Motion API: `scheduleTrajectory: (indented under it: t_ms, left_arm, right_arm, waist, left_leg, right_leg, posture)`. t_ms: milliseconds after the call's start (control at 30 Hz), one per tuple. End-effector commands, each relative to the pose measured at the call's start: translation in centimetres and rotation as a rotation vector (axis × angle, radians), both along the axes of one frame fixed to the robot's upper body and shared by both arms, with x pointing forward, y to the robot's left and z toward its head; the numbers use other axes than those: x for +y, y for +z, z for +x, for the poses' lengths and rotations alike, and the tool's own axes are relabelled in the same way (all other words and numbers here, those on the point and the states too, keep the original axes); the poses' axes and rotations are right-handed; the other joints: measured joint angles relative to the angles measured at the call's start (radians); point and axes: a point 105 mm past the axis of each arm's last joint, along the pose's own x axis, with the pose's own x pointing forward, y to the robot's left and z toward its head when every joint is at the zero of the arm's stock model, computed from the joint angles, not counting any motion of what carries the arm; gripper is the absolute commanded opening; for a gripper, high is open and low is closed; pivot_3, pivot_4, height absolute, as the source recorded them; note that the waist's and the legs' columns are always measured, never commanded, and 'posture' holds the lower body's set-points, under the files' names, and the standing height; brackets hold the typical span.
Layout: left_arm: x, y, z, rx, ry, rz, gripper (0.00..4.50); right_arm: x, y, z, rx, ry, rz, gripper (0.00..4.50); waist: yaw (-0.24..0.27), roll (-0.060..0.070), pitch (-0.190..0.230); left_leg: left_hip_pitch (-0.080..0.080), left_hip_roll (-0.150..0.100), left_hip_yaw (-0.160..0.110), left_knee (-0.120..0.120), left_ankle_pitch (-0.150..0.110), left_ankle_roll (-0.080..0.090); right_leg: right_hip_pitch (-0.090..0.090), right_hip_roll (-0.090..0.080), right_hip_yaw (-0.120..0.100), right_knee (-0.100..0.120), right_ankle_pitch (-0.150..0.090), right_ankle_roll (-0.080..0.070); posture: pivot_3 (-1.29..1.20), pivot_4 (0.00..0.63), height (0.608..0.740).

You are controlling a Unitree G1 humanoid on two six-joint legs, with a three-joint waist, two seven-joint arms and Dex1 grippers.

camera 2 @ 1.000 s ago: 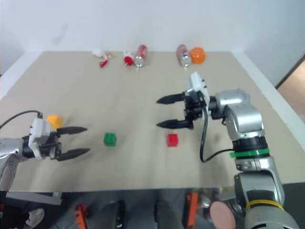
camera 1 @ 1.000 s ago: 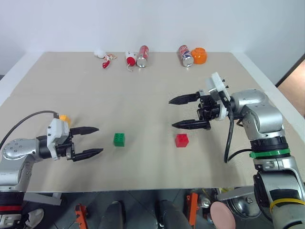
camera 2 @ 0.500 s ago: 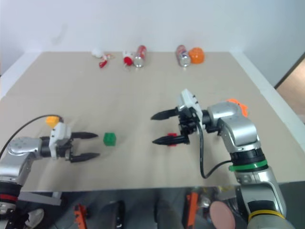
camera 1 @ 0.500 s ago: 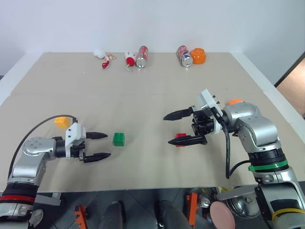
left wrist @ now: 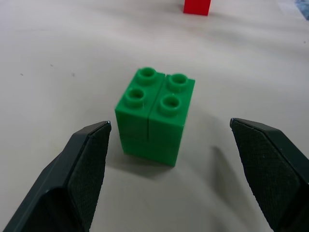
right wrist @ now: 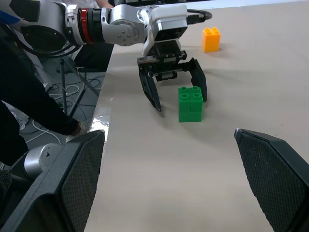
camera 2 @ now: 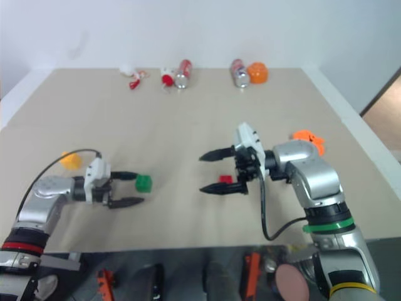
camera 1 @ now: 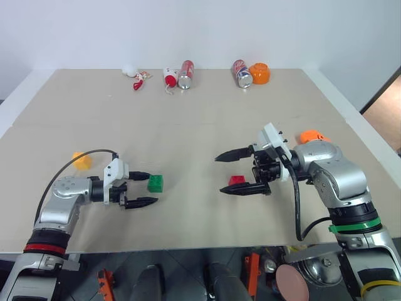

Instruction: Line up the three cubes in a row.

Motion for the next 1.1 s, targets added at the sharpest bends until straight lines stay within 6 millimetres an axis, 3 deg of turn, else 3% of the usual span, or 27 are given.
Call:
scheduleTrajectory:
  t_ms: [33, 133, 333, 567, 733, 933, 1100]
  left_arm:
    - [-0.2, 0.7, 0.5, -0.032, -0.009, 0.0, 4.1]
    - [-0.1, 0.6, 0.5, -0.023, -0.01, 0.002, 3.38]
    - [0.2, 0.4, 0.9, -0.026, -0.007, 0.022, 1.31]
    - [-1.2, 0.9, 0.7, -0.063, -0.1, 0.05, 1.24]
    - [-4.5, 1.9, 0.7, -0.118, -0.246, 0.085, 1.24]
    - [-9.2, 2.2, 0.8, -0.178, -0.416, 0.138, 1.24]
    - [-10.9, 1.3, 1.5, -0.202, -0.461, 0.186, 1.24]
  right_arm:
    - [-0.1, 1.2, -0.3, -0.052, 0.007, 0.019, 4.45]
    - [-0.1, 1.2, -0.2, -0.054, 0.002, 0.02, 4.5]
    - [-0.2, 1.2, -0.2, -0.056, -0.002, 0.02, 4.5]
    - [-0.2, 1.4, -0.1, -0.063, -0.003, 0.021, 4.5]
    - [-0.7, 1.8, -0.5, -0.062, 0.006, 0.017, 4.5]
    - [-3.6, 0.4, -1.6, -0.045, -0.034, -0.094, 4.5]
    - [-6.1, 0.4, -1.7, -0.054, -0.134, -0.136, 4.5]
  waist:
    - [0.0, 0.0, 0.0]
    - [0.0, 0.0, 0.0]
    - [0.0, 0.0, 0.0]
    - [0.001, 0.0, 0.0]
    - [0.002, 0.0, 0.0]
    - [0.008, -0.001, 0.0]
    - [0.001, 0.0, 0.0]
  left_leg:
    - [0.0, 0.0, 0.0, 0.0, 0.0, 0.0]
    - [0.0, 0.0, 0.0, 0.0, 0.0, 0.0]
    - [0.0, 0.0, 0.0, 0.0, 0.0, 0.0]
    - [0.0, 0.0, 0.0, 0.0, 0.0, 0.0]
    - [0.0, 0.0, -0.001, 0.001, 0.0, 0.0]
    - [-0.001, -0.003, -0.001, 0.002, 0.0, 0.0]
    - [-0.001, -0.003, -0.002, 0.002, 0.0, 0.0]
  right_leg:
    - [0.0, 0.0, 0.0, 0.0, 0.0, 0.0]
    - [0.0, 0.0, 0.0, 0.0, 0.0, 0.0]
    - [0.0, 0.0, 0.0, 0.0, 0.0, 0.0]
    - [0.0, 0.0, 0.0, 0.0, 0.0, 0.0]
    - [0.001, 0.0, 0.0, 0.0, 0.0, 0.0]
    - [0.002, 0.0, 0.002, 0.0, 0.0, 0.002]
    - [0.001, 0.001, 0.003, 0.0, 0.0, 0.003]
  posture:
    - [0.0, 0.15, 0.74]
    - [0.0, 0.15, 0.74]
    - [0.0, 0.15, 0.74]
    - [0.0, 0.15, 0.74]
    - [0.0, 0.15, 0.74]
    - [0.0, 0.15, 0.74]
    - [0.0, 0.15, 0.74]
